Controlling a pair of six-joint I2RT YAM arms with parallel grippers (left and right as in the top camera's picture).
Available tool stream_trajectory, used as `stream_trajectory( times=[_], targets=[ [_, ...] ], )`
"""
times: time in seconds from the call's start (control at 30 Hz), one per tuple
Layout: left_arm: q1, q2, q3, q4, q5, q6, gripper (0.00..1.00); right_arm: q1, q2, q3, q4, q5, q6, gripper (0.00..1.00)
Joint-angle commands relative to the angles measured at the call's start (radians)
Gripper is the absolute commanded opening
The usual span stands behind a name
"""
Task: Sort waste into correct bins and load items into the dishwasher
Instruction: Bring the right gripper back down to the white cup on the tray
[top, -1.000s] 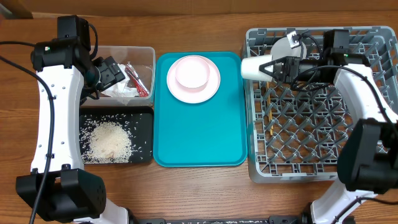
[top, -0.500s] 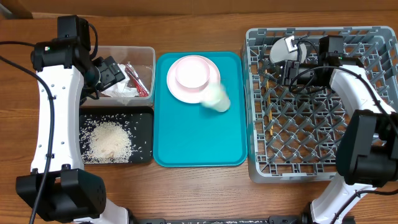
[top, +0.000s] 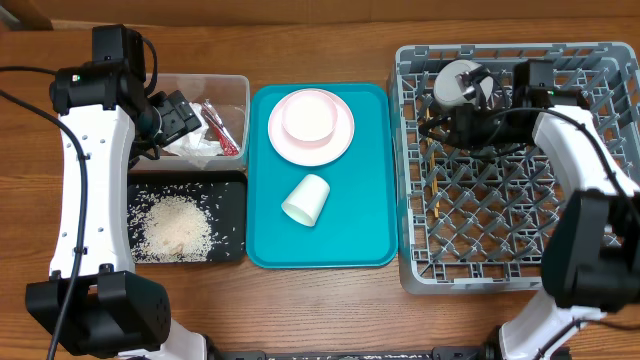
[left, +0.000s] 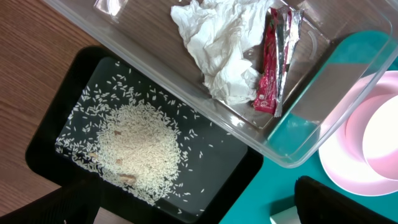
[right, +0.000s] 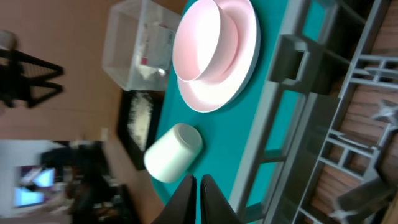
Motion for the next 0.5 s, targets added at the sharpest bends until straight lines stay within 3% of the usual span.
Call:
stream_trajectory(
  times=[0.0, 0.13, 0.27, 0.47],
  targets=[
    [0.003, -0.003, 0.023, 0.000, -0.003, 0.001, 1.00, 0.114, -0.172, 0.046, -0.015, 0.282, 0.085, 0.10],
    [0.003, -0.003, 0.023, 0.000, -0.003, 0.001, 1.00, 0.290, -0.261, 0.045, -0.065, 0.476, 0.156, 0.16],
    [0.003, -0.003, 0.023, 0.000, -0.003, 0.001, 1.00, 0.484, -0.272, 0.042, -0.117, 0.507, 0.275, 0.29],
    [0.003, -0.003, 0.023, 0.000, -0.003, 0.001, 1.00, 0.748, -0.269, -0.036, -0.047, 0.511, 0.554, 0.60]
  ],
)
